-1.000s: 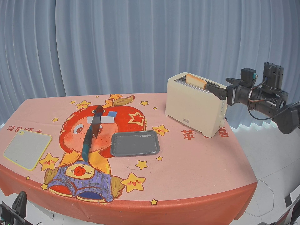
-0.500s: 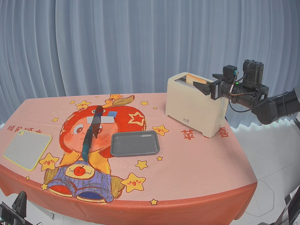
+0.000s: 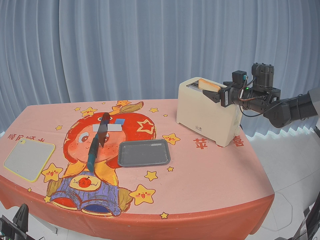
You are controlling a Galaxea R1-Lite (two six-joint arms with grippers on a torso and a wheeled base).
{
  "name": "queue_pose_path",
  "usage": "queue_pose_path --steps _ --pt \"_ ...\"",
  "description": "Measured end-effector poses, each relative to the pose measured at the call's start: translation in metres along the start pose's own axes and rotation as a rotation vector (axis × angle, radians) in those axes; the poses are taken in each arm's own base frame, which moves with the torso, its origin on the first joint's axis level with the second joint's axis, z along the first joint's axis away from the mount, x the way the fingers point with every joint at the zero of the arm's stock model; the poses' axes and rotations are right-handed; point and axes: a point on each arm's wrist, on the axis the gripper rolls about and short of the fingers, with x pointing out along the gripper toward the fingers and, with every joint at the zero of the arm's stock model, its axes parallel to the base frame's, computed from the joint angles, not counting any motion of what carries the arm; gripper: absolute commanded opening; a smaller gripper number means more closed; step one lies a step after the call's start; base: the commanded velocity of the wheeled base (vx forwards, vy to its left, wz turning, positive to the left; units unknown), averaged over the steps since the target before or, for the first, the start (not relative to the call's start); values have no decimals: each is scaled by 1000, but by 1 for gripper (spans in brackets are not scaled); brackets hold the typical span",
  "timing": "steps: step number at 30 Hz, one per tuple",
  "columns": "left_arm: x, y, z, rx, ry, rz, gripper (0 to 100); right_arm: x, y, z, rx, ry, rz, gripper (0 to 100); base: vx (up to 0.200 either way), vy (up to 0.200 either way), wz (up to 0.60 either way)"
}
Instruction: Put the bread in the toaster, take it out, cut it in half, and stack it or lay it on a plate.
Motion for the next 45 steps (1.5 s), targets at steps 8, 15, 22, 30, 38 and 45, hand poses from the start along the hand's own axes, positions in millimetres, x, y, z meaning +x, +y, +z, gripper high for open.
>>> queue_pose_path --steps 8,15,22,30,38,45 --pt "0 0 0 0 0 0 0 2 1 1 -2 -2 1 100 0 0 0" --pt "0 0 0 0 0 0 0 2 1 1 -2 -3 2 100 0 0 0" --pt "0 0 0 0 0 0 0 1 1 0 -3 -1 3 0 0 0 0" --pt "0 0 0 0 0 0 0 0 2 1 -3 -2 3 0 0 0 0" --pt "0 0 0 0 0 0 0 -3 2 5 -5 -12 1 0 0 0 0" --pt "0 0 0 0 0 0 0 -8 3 11 -6 -31 0 0 0 0 0"
